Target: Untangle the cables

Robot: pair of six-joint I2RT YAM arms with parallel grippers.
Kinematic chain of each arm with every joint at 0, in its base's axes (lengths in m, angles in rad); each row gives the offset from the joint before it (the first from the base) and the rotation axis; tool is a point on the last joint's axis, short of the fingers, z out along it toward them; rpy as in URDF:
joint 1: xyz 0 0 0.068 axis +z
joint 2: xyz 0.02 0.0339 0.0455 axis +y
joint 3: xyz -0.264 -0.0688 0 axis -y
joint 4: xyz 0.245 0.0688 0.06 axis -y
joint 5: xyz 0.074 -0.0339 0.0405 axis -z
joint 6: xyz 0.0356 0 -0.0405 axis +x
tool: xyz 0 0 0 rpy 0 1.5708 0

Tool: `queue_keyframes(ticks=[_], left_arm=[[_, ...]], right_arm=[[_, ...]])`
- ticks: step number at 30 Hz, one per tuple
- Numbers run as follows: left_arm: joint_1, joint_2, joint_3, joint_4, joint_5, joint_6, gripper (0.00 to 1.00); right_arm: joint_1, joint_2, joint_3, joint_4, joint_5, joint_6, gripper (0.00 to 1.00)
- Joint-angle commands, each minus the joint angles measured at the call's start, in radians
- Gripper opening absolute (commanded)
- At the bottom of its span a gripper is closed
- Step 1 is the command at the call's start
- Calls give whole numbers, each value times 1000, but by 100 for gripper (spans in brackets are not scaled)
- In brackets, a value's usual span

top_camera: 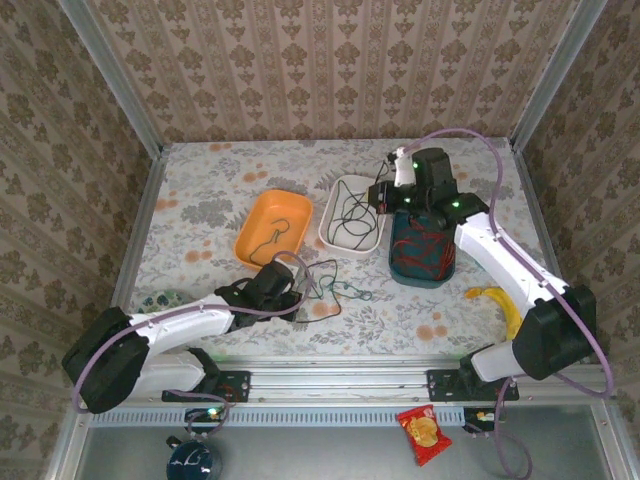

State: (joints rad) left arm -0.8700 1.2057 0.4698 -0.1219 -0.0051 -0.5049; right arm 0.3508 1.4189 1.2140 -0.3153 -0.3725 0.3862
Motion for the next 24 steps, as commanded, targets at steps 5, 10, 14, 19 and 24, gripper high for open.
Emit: queue_keyframes(ticks=[5,10,14,19,24], left_arm=[[-6,14,23,25,-3,18,0],[-5,31,44,24,4,34,0],[-5,23,49,39,18,36,0],[-5,-1,53,45,31,42,0],[-5,-3,59,36,30,45,0]], right_arm=[[14,-10,-73,-116,84,-29,0],[15,118,-49,-51,85,-21,0],[16,258,28,-49,46,-1,0],[27,404,117,-77,-12,18,0],[30,504,179,-113,-36,46,0]])
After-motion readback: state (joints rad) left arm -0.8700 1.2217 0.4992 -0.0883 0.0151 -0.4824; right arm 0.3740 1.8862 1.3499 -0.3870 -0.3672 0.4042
